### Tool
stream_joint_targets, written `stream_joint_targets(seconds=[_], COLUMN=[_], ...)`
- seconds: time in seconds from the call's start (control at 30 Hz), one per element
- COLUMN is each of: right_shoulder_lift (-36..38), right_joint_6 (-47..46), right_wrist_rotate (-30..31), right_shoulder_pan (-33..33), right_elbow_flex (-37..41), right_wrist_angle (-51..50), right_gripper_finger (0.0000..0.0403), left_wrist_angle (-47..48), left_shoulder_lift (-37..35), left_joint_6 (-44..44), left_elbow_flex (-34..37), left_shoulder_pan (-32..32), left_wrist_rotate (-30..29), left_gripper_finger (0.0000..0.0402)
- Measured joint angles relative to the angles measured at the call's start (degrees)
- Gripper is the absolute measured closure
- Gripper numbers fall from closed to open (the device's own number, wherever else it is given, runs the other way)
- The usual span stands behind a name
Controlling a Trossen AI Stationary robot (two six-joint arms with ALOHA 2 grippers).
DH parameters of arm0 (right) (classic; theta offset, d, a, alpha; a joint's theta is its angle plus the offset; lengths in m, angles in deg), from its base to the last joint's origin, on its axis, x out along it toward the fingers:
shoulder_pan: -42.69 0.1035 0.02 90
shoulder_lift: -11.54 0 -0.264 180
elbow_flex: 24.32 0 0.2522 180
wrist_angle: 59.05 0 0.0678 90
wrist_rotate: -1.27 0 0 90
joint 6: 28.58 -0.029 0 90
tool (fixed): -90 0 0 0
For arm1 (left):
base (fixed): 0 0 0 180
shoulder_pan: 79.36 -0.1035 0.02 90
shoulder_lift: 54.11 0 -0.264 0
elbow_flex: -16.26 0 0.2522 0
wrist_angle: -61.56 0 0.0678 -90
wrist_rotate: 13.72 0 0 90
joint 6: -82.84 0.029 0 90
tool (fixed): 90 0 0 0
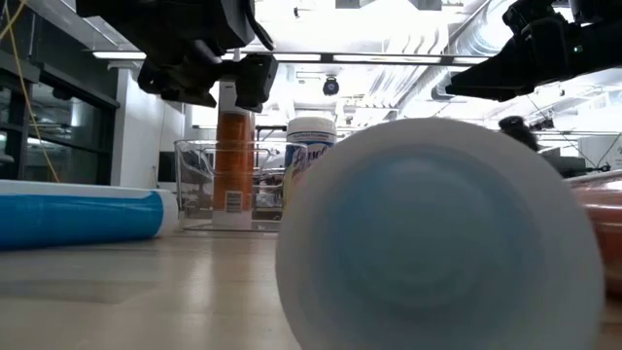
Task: Pick & place silicon tubes, Sealant and Lysol wipes
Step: Put the left orange sealant into the transparent container, then put the left blue sealant into the pink container
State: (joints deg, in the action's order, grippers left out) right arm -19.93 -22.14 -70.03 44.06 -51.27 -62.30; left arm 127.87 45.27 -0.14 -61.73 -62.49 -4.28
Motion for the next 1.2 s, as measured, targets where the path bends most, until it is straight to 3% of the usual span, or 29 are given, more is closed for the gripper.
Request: stream_joint_targets(seconds=[0.67,1.0,1.2], right_shoulder_lift=[0.0,0.0,0.0], right_joint_6=[0.0,0.0,0.0], right_wrist_rotate=[0.0,0.0,0.0], right_shoulder_pan=[0.0,0.0,0.0], right_elbow_flex=[0.0,0.0,0.0], right_wrist_angle=[0.0,0.0,0.0], right_gripper_finger=[0.0082,0.0082,0.0082], left_wrist_angle=[-0.3,-1.7,-0.1], left_shoulder_lift=[-2.6,-6.1,-9.5], left_joint_6=[0.2,0.1,-0.4], left_elbow_flex=[0.0,0.0,0.0], left_shoulder_pan=[1.6,9.8,15.6], left_wrist_rotate=[-0.6,4.0,10.5], left_gripper_finger=[0.0035,0.0035,0.0035])
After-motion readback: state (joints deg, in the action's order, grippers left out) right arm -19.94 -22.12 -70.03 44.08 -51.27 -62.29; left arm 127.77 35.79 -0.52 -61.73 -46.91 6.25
